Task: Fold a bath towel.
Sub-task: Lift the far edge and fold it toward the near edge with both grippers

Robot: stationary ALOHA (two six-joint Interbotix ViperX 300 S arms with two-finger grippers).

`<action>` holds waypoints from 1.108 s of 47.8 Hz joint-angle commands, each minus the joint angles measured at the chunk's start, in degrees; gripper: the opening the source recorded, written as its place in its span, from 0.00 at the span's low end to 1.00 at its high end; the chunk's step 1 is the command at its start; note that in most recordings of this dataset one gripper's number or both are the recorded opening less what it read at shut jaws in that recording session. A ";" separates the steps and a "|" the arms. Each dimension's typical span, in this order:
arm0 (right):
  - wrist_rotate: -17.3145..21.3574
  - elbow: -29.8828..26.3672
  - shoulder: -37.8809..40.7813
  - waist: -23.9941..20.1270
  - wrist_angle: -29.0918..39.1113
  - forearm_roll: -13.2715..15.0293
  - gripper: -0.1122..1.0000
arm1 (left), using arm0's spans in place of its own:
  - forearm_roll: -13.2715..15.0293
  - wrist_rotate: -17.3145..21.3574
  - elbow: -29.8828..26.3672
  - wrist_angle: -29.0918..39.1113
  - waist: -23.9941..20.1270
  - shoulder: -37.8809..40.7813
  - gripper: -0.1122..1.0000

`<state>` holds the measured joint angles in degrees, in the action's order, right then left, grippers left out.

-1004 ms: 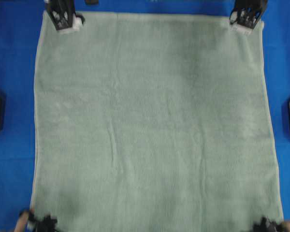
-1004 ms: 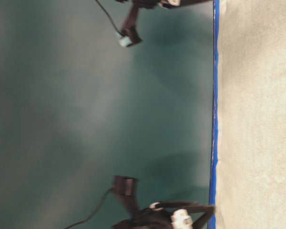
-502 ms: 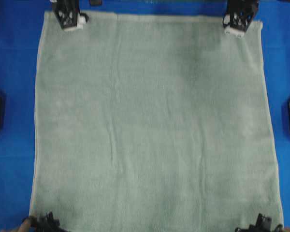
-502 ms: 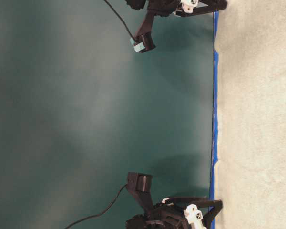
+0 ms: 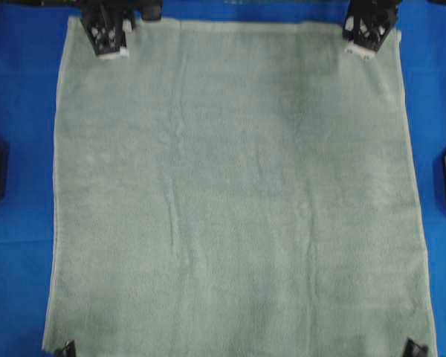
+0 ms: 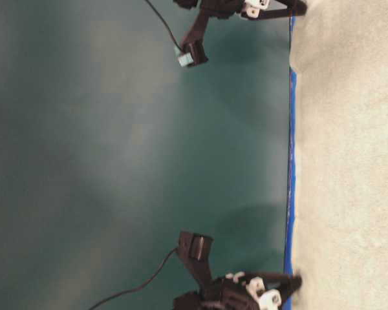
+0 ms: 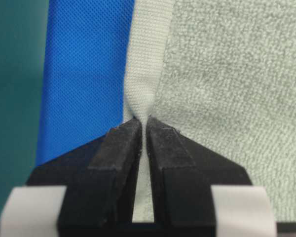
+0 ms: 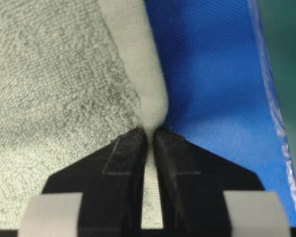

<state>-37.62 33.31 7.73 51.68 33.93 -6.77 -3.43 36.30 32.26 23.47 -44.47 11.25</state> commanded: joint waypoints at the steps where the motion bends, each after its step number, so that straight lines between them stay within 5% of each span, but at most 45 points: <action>1: 1.14 -0.26 -4.39 0.09 1.14 -0.18 0.17 | -0.09 -0.09 -0.35 2.37 -0.35 -4.48 0.13; 20: 6.68 4.66 -18.46 -2.29 4.22 -0.18 0.17 | 0.09 -0.53 1.58 9.05 2.02 -16.52 0.13; 26: 10.37 7.03 -20.13 -6.06 4.48 -0.26 0.17 | 1.23 -4.66 5.10 9.05 5.19 -18.63 0.13; 33: 19.25 12.74 -24.26 -16.35 5.54 -0.26 0.17 | 1.23 -17.40 11.51 8.88 13.18 -22.50 0.13; 39: 30.59 18.37 -29.62 -29.00 5.27 -0.26 0.17 | 1.76 -26.81 17.31 8.79 23.47 -26.63 0.13; 53: 66.09 22.41 -34.10 -66.45 2.55 0.18 0.17 | 1.67 -60.38 20.04 6.15 56.87 -27.69 0.13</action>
<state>22.94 56.16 -26.28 -6.24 37.97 -6.77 -1.85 -19.25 53.61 30.23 4.66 -16.79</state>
